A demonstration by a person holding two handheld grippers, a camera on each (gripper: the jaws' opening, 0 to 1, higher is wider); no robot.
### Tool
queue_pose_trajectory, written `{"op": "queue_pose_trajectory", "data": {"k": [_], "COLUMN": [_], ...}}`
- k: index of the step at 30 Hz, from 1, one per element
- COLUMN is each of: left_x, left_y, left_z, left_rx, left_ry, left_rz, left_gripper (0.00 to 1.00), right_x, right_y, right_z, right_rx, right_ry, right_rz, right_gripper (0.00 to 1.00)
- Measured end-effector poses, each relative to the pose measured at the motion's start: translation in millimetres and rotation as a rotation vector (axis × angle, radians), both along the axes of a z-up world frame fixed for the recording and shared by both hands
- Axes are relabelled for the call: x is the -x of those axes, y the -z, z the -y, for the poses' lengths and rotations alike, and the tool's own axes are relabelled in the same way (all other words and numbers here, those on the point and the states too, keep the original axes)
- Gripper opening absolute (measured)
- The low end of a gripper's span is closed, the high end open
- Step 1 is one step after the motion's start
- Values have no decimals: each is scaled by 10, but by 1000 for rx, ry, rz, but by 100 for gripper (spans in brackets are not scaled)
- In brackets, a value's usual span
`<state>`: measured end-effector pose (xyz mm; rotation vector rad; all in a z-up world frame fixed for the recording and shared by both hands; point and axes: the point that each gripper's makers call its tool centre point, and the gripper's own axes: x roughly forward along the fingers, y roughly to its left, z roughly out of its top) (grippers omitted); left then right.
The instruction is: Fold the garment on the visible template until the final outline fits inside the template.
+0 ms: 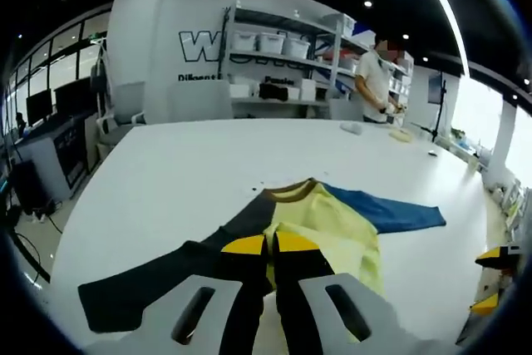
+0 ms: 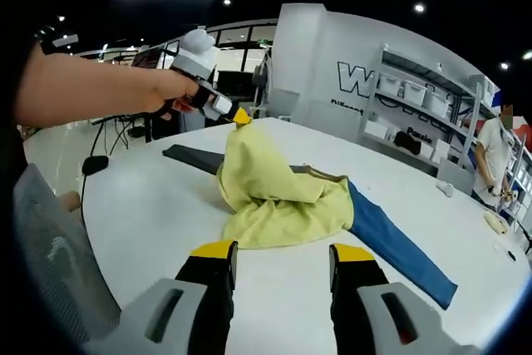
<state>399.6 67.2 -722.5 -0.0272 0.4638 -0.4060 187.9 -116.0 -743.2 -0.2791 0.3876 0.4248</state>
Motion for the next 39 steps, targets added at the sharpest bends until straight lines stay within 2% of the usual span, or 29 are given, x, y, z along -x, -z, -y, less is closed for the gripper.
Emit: {"op": "queue_pose_trajectory", "data": {"k": [5,12,18,21,23,26,28,33,34,39], "left_x": [-129,-235,-276,-288,-290,-268,-263,-251,-247,-247], "left_y": [134,413,619,687,716,797,829,869,875,908], "left_z": [-138,-255,-326,-348,-355,-364,-361,-339,-331,-343], "left_rx": [-12,-29,-28,-28,-29,-21,-19,-13,-13,-7], "left_ry": [-25,-47,-57,-58,-58,-61,-59,-56,-55,-54], "left_rz": [-8,-49,-83,-92,-96,-108,-112,-119,-119,-123], "left_gripper": [0,0,0,0,0,0,0,0,0,0], "right_x": [-54,-192,-256,-253,-249,-237,-280,-346,-360,-440], "right_y": [-13,-36,78,288,341,665,789,970,1058,1142], "right_z": [-83,-337,-561,-680,-709,-818,-869,-933,-939,-958], "right_rx": [18,69,114,195,211,299,357,366,347,330], "right_ry": [-30,-123,-210,-289,-308,-385,-429,-467,-468,-473], "right_rz": [-3,-4,-31,-67,-73,-133,-127,-151,-194,-209], "right_gripper": [43,39,32,27,25,24,23,19,18,16]}}
